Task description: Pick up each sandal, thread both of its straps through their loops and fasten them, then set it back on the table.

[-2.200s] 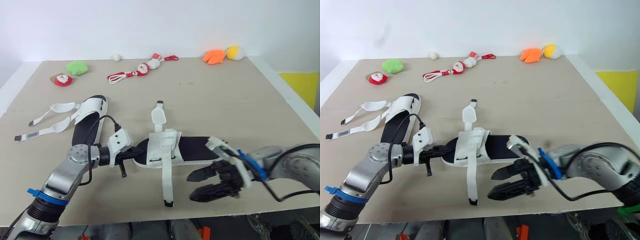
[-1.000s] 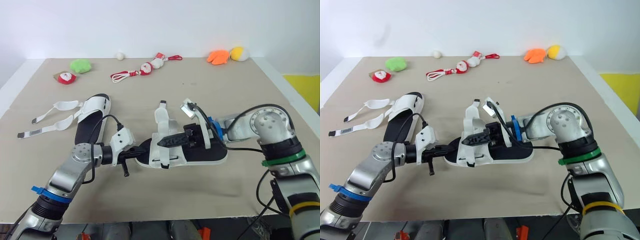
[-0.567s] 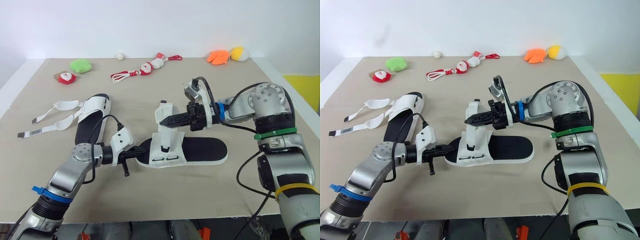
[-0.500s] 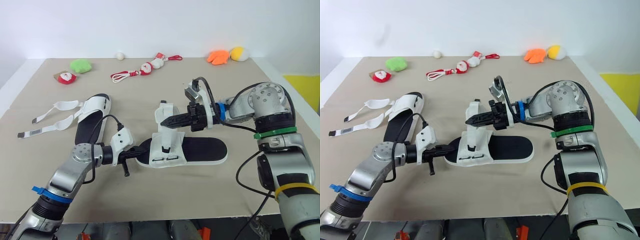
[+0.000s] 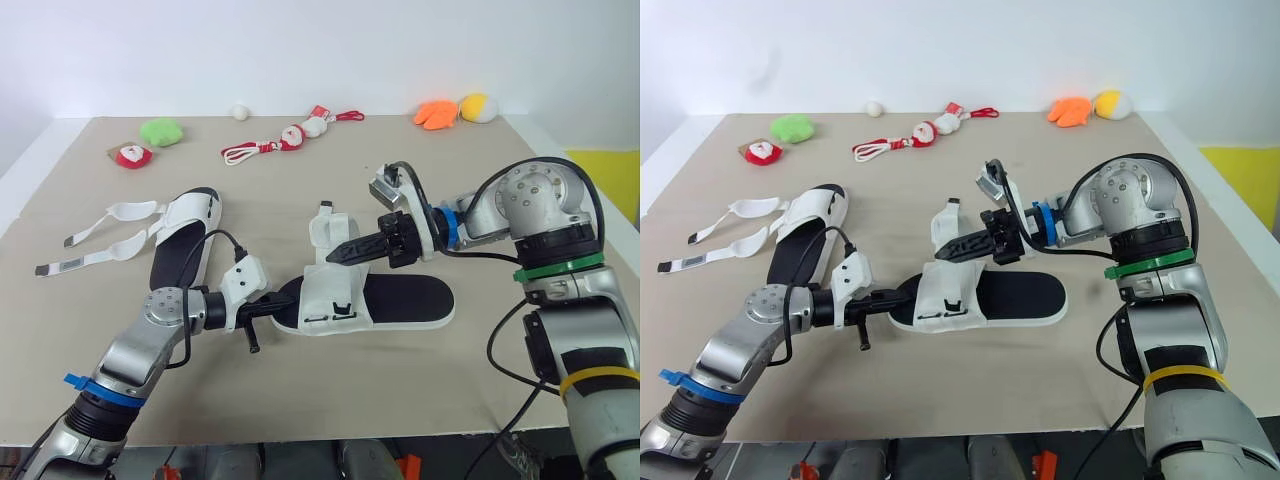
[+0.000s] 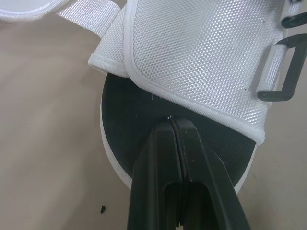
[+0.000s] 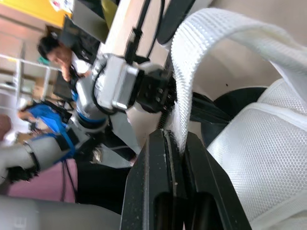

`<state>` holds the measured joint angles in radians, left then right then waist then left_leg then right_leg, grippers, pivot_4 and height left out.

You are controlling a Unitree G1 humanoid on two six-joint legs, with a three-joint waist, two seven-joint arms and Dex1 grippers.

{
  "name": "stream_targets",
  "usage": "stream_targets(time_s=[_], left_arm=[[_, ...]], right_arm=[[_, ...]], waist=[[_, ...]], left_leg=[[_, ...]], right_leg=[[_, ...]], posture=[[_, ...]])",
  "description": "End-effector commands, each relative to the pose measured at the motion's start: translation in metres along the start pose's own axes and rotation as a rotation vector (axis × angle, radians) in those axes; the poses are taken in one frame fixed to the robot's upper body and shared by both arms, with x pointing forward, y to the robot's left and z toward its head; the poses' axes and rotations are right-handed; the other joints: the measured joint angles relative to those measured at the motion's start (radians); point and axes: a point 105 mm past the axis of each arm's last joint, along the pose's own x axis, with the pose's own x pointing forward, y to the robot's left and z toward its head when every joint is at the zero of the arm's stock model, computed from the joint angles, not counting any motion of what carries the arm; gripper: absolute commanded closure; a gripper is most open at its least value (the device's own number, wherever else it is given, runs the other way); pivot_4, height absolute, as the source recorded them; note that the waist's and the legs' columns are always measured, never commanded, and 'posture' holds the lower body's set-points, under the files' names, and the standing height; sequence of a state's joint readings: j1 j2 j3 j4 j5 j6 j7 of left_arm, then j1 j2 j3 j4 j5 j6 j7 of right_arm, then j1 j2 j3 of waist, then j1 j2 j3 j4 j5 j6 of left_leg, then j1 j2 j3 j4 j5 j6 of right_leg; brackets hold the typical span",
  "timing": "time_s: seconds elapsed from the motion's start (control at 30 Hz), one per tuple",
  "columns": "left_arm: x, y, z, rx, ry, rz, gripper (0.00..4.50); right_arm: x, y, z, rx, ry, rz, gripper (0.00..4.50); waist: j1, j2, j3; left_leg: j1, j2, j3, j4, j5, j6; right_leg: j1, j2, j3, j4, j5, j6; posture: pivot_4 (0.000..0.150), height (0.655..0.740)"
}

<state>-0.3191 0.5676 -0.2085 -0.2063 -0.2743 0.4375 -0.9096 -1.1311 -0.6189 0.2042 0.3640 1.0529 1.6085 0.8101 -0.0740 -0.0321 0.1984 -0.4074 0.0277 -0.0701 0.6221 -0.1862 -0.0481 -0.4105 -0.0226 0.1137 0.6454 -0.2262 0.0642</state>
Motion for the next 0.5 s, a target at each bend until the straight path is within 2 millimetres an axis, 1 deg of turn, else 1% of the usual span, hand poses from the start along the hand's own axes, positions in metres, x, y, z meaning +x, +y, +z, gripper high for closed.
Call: stream_targets(time_s=[0.03, 0.3, 0.5], left_arm=[[0.004, -0.006, -0.02, -0.048, 0.07, -0.012, 4.5], [0.004, -0.006, -0.02, -0.049, 0.067, -0.01, 4.5], [0.005, -0.005, -0.02, -0.049, 0.064, -0.008, 4.5]], right_arm=[[-0.004, 0.007, 0.001, -0.062, 0.006, 0.003, 4.36], [-0.002, 0.007, -0.005, -0.124, 0.047, -0.019, 4.36], [0.004, -0.002, -0.01, -0.204, 0.075, -0.085, 4.36]], waist=[[0.0, 0.0, 0.0], [0.0, 0.0, 0.0], [0.0, 0.0, 0.0]], left_leg=[[0.0, 0.0, 0.0, 0.0, 0.0, 0.0], [0.0, 0.0, 0.0, 0.0, 0.0, 0.0], [0.0, 0.0, 0.0, 0.0, 0.0, 0.0]], right_leg=[[0.0, 0.0, 0.0, 0.0, 0.0, 0.0], [0.0, 0.0, 0.0, 0.0, 0.0, 0.0], [0.0, 0.0, 0.0, 0.0, 0.0, 0.0]], posture=[[0.15, 0.74], [0.15, 0.74], [0.15, 0.74]])
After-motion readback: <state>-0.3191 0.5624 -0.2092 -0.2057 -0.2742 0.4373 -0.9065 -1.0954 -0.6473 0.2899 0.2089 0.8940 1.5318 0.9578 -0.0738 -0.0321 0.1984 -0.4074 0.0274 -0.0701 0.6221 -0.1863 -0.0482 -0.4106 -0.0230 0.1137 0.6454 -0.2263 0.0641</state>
